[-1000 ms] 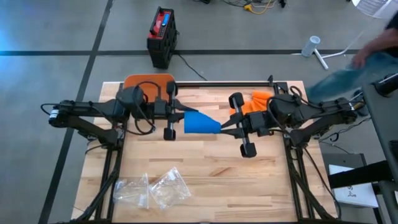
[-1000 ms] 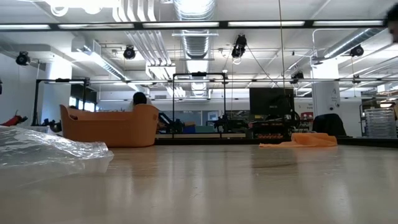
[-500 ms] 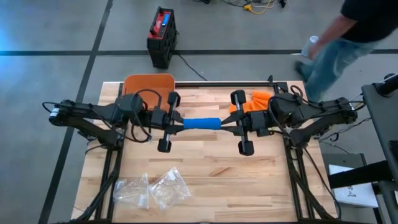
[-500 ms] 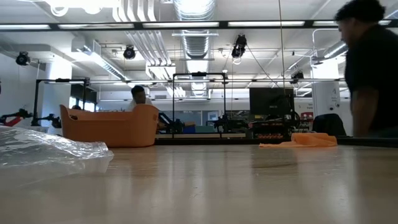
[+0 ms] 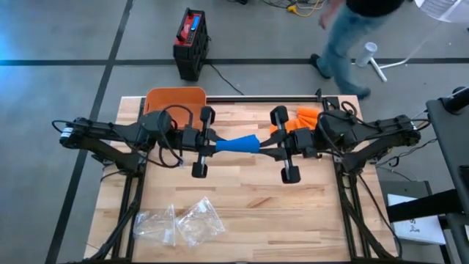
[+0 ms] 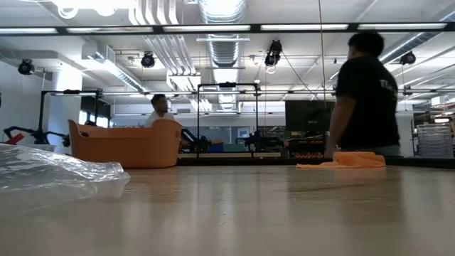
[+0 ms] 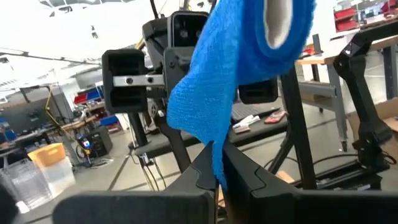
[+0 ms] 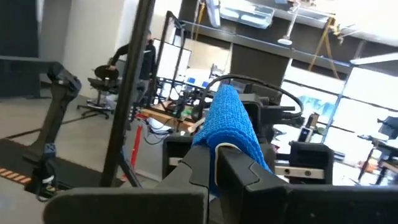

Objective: Roll bandage
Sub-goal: Roll the blue bandage

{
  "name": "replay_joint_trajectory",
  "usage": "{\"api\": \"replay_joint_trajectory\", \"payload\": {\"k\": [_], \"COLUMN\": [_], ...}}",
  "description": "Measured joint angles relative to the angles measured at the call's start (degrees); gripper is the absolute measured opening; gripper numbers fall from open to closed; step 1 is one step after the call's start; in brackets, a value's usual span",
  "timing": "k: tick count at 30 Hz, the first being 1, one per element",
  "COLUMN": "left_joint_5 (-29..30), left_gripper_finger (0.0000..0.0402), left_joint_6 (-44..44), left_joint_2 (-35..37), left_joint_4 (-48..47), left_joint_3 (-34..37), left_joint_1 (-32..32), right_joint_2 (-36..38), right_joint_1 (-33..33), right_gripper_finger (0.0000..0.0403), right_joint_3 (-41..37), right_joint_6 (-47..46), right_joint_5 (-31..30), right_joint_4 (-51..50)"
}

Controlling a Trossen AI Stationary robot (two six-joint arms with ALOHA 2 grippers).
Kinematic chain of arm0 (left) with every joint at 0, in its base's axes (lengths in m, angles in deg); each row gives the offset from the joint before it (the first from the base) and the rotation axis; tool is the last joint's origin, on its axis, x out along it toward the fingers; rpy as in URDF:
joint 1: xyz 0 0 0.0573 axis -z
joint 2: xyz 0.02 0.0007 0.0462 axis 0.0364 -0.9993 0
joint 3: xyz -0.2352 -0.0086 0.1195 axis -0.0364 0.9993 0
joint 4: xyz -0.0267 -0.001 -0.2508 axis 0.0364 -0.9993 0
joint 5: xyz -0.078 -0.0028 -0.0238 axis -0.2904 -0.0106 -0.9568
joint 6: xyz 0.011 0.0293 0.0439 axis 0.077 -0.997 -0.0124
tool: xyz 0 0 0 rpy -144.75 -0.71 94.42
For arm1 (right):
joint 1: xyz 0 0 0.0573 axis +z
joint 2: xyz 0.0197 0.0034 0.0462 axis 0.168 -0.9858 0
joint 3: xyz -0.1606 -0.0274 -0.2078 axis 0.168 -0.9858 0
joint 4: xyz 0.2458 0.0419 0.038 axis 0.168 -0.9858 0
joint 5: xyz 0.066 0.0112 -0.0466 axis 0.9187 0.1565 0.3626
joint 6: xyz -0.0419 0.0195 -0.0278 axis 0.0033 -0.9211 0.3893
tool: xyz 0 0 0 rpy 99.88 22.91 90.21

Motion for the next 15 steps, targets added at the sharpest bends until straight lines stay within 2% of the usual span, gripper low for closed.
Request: {"api": "replay_joint_trajectory", "payload": {"k": [10, 15], "left_joint_5": [-2.80, -2.91], "left_gripper_finger": [0.0003, 0.0046], "left_joint_6": [1.10, 4.97], "left_joint_2": [0.61, 2.63], "left_joint_4": [-1.08, -4.94], "left_joint_3": [0.00, 0.00], "left_joint_1": [0.48, 0.48], "right_joint_2": [-0.04, 0.10], "right_joint_1": [0.00, -0.01], "right_gripper_finger": [0.0003, 0.0003], "right_joint_3": [0.00, 0.00], "right_joint_6": [5.09, 6.52], "right_joint_5": [-5.55, -5.64], "right_joint_4": [-0.54, -0.68]}}
